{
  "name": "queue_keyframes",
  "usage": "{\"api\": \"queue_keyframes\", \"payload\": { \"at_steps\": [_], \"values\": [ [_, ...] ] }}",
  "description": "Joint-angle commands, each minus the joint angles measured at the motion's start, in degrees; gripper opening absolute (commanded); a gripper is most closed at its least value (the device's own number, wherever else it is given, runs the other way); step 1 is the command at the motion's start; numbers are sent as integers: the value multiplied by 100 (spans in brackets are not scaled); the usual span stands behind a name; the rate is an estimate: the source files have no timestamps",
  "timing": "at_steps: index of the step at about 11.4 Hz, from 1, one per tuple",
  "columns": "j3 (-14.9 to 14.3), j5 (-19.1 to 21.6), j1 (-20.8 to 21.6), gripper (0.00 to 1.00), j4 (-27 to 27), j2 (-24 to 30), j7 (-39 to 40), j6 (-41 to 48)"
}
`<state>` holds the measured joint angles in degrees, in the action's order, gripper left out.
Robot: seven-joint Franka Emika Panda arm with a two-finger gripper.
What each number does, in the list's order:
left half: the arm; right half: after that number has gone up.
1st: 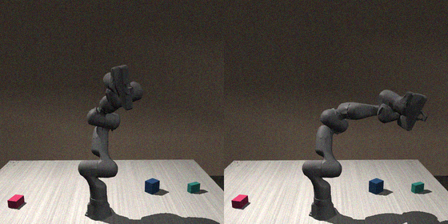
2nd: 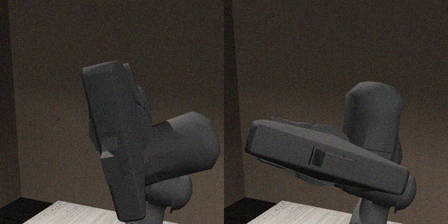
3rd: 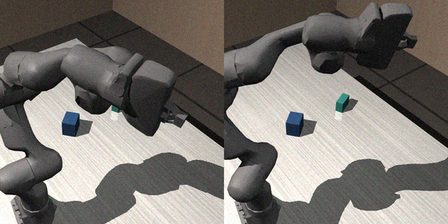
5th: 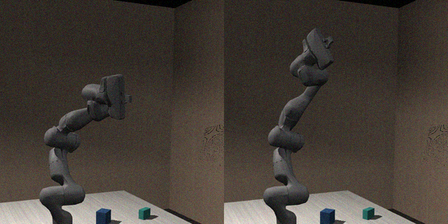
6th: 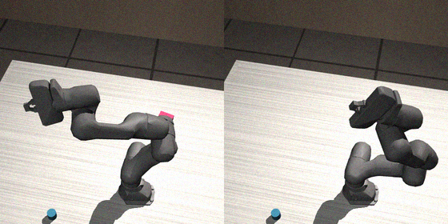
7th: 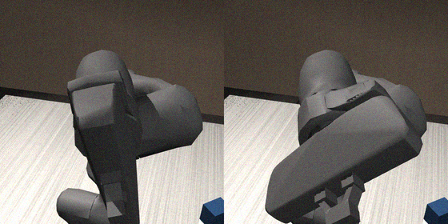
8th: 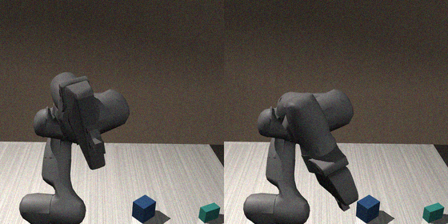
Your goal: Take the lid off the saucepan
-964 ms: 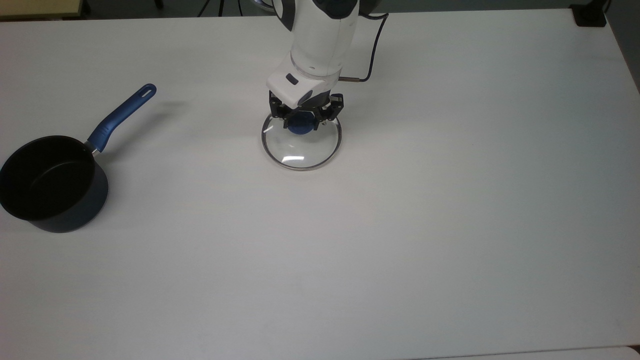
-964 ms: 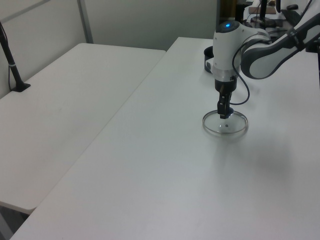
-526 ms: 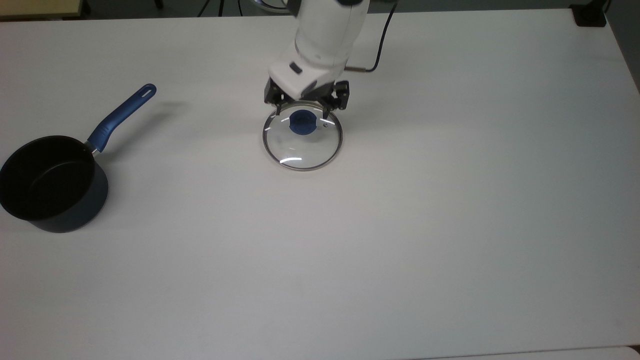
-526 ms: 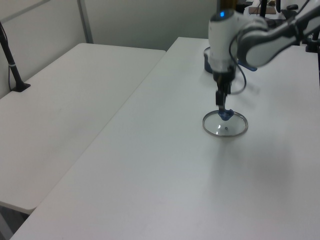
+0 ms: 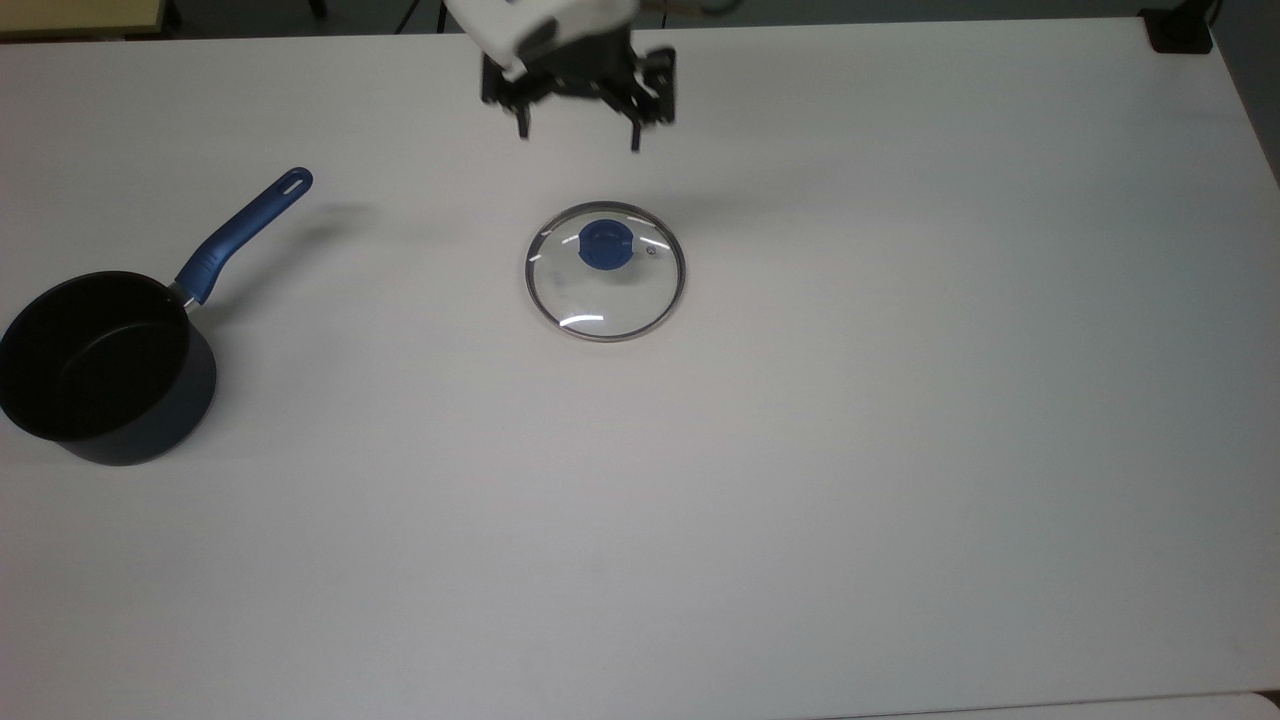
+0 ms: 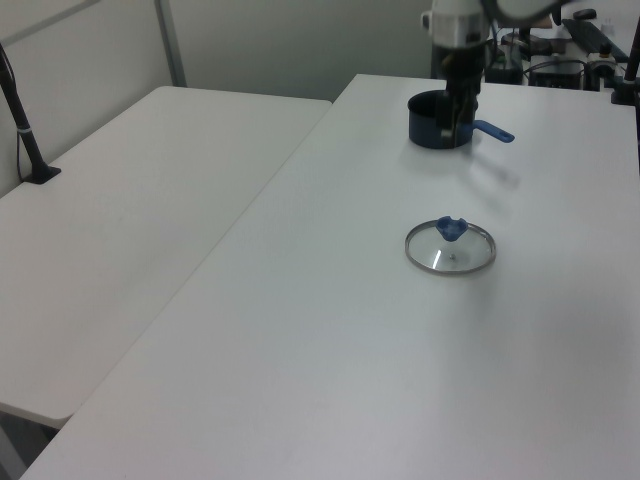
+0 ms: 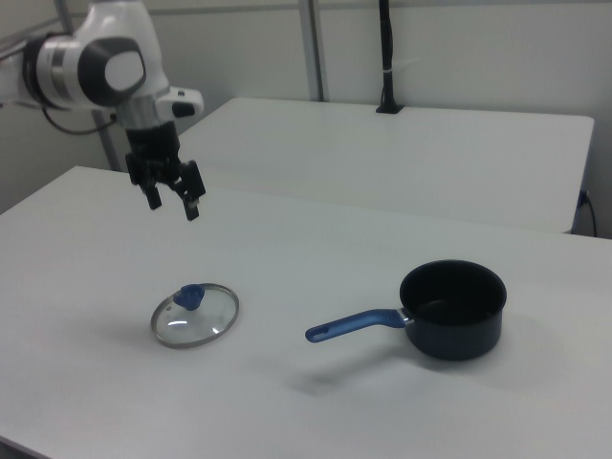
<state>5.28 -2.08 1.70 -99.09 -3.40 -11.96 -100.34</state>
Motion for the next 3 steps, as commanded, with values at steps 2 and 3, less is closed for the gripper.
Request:
{"api": "queue_keyframes", "payload": {
  "at_steps": [2, 3],
  "values": [
    [-149, 208, -276, 100, 249, 393, 229, 612],
    [-202, 208, -267, 100, 311, 392, 229, 621]
  ]
}}
